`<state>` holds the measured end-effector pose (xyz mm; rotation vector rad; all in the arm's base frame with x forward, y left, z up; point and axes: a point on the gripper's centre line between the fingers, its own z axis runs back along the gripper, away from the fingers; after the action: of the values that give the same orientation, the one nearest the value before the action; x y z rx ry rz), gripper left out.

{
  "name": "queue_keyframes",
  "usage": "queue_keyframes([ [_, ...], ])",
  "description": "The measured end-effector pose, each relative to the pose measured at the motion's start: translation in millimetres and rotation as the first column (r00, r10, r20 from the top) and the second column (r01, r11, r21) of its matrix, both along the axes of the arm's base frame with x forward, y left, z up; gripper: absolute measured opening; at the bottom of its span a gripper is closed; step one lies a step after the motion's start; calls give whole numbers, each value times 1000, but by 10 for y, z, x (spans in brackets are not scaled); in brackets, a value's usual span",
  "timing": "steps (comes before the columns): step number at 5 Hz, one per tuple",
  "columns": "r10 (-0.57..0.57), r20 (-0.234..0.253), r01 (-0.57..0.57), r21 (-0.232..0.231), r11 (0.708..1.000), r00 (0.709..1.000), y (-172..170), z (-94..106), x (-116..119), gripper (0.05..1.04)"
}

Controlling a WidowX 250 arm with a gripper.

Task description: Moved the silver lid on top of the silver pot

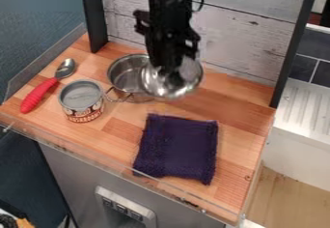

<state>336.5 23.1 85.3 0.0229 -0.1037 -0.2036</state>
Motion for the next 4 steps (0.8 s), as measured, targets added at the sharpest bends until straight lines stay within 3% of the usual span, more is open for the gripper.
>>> queue_keyframes([
  [2, 113, -37, -111, 54, 992, 993, 383, -234, 353, 273],
  [4, 179, -56, -175, 62, 983, 982, 620, -290, 345, 273],
])
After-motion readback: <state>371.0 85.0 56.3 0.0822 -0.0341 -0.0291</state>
